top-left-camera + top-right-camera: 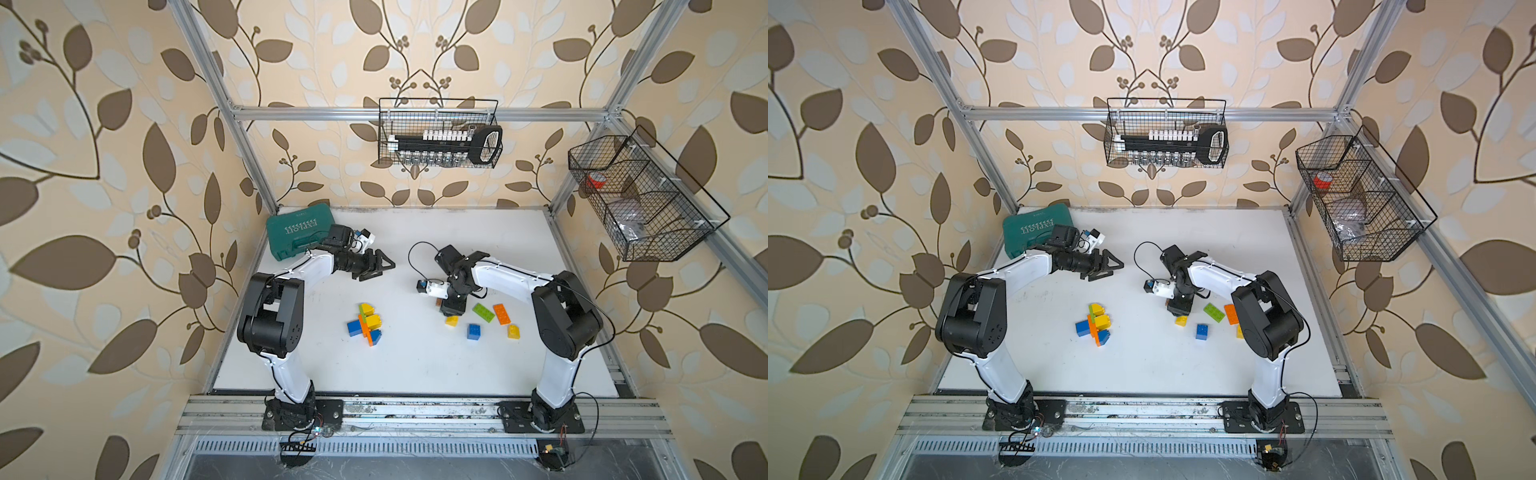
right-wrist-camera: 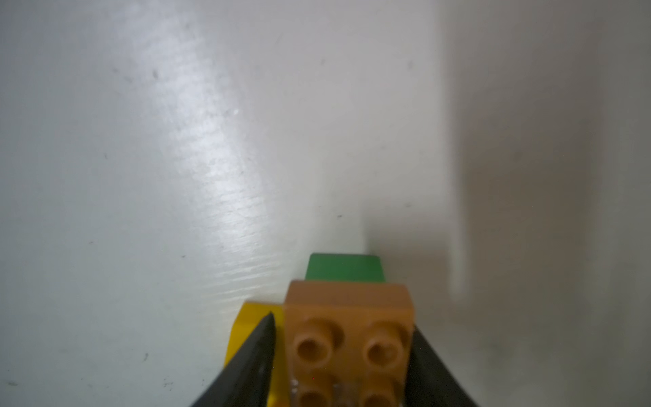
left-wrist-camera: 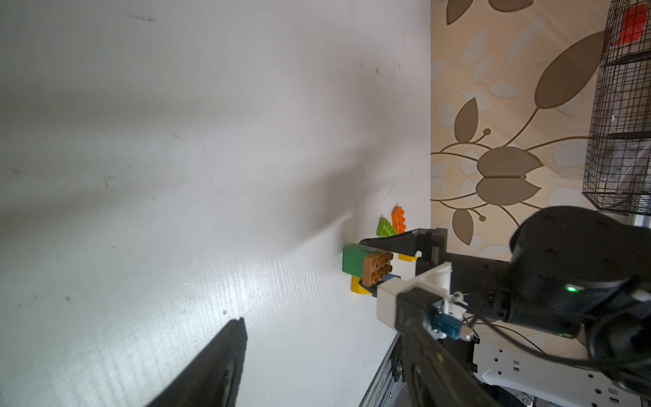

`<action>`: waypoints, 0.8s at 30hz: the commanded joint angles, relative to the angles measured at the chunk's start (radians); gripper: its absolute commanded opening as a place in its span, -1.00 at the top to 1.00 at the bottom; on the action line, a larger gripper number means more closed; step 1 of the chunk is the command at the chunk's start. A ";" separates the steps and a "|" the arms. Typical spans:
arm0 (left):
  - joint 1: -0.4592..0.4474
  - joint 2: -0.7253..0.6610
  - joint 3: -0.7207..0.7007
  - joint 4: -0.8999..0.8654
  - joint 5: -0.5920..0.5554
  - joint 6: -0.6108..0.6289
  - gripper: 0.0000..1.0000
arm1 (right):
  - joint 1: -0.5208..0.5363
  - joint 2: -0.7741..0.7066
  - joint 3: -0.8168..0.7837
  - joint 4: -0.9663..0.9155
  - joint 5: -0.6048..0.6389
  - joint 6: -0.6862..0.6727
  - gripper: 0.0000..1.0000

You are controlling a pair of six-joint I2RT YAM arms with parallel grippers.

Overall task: Assemble a fork with lego
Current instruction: Assemble the lego brick with the lego brick.

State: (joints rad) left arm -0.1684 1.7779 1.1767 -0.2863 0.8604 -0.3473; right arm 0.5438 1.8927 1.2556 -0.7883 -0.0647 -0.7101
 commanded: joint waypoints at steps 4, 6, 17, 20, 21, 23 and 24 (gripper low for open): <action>0.010 -0.075 -0.006 0.048 -0.017 0.003 -0.60 | 0.002 -0.070 -0.008 0.012 -0.074 0.028 -0.99; 0.010 -0.099 -0.023 0.081 -0.033 -0.009 -0.71 | -0.004 -0.096 -0.017 0.029 -0.070 0.034 -0.99; 0.001 -0.197 0.000 0.015 -0.128 -0.058 -0.98 | -0.080 -0.295 -0.071 0.133 -0.208 0.207 -0.99; 0.008 -0.228 -0.006 0.027 -0.032 -0.069 -0.98 | -0.115 -0.362 -0.082 0.134 -0.355 0.274 -0.99; 0.018 -0.228 -0.019 0.065 0.041 -0.100 -0.98 | -0.124 -0.388 -0.093 0.160 -0.377 0.320 -0.99; 0.049 -0.209 -0.077 0.259 0.197 -0.274 -0.98 | -0.151 -0.463 -0.144 0.266 -0.408 0.484 -0.99; 0.053 -0.196 -0.102 0.351 0.244 -0.345 -0.98 | -0.153 -0.491 -0.162 0.298 -0.391 0.534 -0.99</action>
State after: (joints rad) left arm -0.1432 1.5917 1.1229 -0.1509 0.9123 -0.5060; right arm 0.4061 1.4651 1.1404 -0.5949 -0.3626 -0.3832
